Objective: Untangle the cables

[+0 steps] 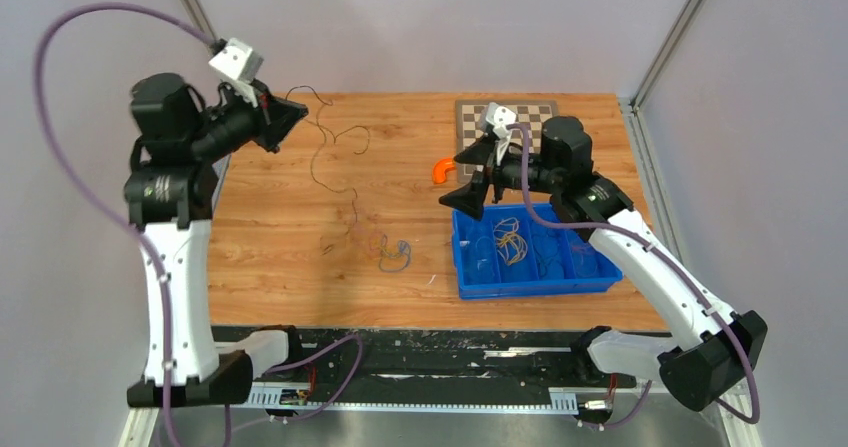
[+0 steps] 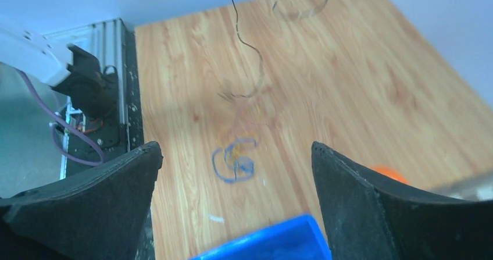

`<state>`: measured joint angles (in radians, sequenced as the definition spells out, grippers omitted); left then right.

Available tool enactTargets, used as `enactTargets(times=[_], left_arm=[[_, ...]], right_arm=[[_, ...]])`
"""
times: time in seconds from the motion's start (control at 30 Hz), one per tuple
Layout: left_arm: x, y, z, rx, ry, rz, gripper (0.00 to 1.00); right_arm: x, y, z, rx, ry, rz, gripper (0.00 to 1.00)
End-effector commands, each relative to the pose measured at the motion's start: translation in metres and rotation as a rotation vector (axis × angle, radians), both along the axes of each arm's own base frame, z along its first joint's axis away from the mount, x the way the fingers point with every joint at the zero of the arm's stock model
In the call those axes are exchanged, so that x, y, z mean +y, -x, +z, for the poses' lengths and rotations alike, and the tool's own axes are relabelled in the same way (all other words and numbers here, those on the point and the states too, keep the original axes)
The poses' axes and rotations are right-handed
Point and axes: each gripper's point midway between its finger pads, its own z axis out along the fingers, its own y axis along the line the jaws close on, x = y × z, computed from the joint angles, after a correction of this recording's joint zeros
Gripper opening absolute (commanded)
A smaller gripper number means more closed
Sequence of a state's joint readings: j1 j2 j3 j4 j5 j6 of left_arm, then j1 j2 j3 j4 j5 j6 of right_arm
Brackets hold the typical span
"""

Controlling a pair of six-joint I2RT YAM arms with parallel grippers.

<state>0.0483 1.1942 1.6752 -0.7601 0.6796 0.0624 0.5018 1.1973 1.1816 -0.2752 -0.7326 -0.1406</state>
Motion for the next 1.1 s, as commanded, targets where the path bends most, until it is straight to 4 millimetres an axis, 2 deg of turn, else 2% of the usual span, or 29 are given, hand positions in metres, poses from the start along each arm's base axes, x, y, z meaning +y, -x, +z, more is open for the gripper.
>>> enactTargets(times=[0.0,0.1,0.13,0.17,0.3,0.43,0.53,0.63,0.7,0.83,0.87,0.93,0.97,1.0,1.03,1.07], left_arm=[[-0.040,0.058,0.033,0.089,0.204,-0.216,0.00],[-0.053,0.079,0.077,-0.018,0.297,-0.295,0.00],[-0.056,0.084,0.083,-0.029,0.314,-0.324,0.00],[-0.059,0.092,0.100,-0.078,0.343,-0.349,0.00],[-0.066,0.111,0.134,-0.151,0.419,-0.425,0.00],[-0.070,0.117,0.146,-0.148,0.458,-0.474,0.00],[-0.073,0.123,0.143,-0.134,0.469,-0.516,0.00],[-0.075,0.133,0.145,-0.150,0.478,-0.565,0.00],[-0.077,0.141,0.149,-0.162,0.480,-0.592,0.00],[-0.076,0.149,0.159,-0.199,0.486,-0.593,0.00],[-0.076,0.150,0.161,-0.213,0.490,-0.581,0.00],[-0.073,0.145,0.163,-0.233,0.495,-0.535,0.00],[-0.069,0.138,0.170,-0.262,0.513,-0.476,0.00],[-0.064,0.127,0.162,-0.256,0.493,-0.406,0.00],[-0.052,0.115,0.169,-0.297,0.511,-0.289,0.00],[-0.042,0.100,0.158,-0.296,0.470,-0.199,0.00]], right_arm=[[0.035,0.014,0.082,-0.247,-0.130,0.079,1.00],[0.060,0.022,0.103,-0.300,-0.169,0.115,1.00],[0.068,0.024,0.107,-0.304,-0.182,0.127,1.00],[0.076,0.023,0.107,-0.300,-0.190,0.135,1.00],[0.112,0.028,0.096,-0.294,-0.210,0.183,1.00],[0.143,0.037,0.075,-0.290,-0.205,0.257,1.00],[0.165,0.041,0.069,-0.297,-0.207,0.298,1.00],[0.185,0.029,0.065,-0.296,-0.203,0.288,0.95],[0.192,0.015,0.061,-0.294,-0.198,0.245,0.84],[0.197,0.001,0.049,-0.270,-0.189,0.202,0.49],[0.197,0.001,0.045,-0.259,-0.186,0.200,0.37],[0.194,0.005,0.043,-0.239,-0.187,0.201,0.06],[0.191,0.008,0.043,-0.230,-0.186,0.201,0.00],[0.186,0.012,0.045,-0.228,-0.184,0.203,0.00],[0.180,0.017,0.046,-0.224,-0.178,0.206,0.00],[0.172,0.020,0.049,-0.218,-0.174,0.203,0.00]])
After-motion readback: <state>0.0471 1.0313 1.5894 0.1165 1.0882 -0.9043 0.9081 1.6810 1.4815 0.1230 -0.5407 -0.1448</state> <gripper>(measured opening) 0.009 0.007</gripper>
